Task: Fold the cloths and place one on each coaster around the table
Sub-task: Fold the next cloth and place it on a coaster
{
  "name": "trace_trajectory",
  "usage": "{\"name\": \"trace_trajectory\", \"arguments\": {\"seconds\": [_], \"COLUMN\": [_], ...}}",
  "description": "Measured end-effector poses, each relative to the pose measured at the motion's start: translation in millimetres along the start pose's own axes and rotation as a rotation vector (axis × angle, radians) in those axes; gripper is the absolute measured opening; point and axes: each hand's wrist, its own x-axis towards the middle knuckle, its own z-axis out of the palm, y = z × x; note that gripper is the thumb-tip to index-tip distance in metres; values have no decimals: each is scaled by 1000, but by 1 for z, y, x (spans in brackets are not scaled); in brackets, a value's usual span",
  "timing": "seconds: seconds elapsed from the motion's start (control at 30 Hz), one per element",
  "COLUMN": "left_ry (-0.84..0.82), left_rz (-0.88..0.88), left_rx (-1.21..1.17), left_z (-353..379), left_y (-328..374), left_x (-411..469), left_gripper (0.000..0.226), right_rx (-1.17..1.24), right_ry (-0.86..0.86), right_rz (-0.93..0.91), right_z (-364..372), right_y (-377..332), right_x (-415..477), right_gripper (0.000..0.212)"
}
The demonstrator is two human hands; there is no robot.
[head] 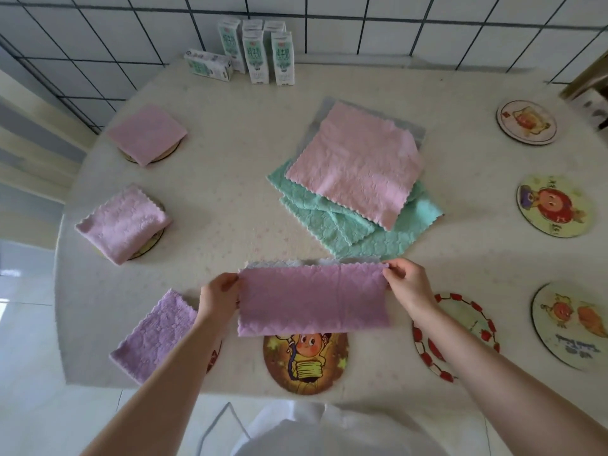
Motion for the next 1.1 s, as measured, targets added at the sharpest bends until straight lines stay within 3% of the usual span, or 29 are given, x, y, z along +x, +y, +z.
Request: {"name": "trace_trajectory", "arguments": {"seconds": [0.33, 0.8, 0.9, 1.03, 1.1], "left_ry": [3, 93, 149, 190, 116], "left_rz": [3, 54, 116, 477, 675], "left_rx": [139, 352, 345, 530, 579], "left_z": [11, 17, 14, 19, 30], "left_y": [10, 18, 18, 3, -10], "left_x": [18, 18, 5, -27, -49], "left_gripper": [9, 18, 20, 30, 34], "right_rx": [-64, -102, -181, -272, -330], "right_ry": [-10, 14, 67, 56, -10], "right_rz": [74, 160, 36, -340, -509], "right_z": [4, 4, -5, -9, -3], "right_y": [0, -10, -13, -15, -17], "right_x": [23, 28, 17, -22, -47], "right_gripper": [12, 17, 16, 21, 26]}}
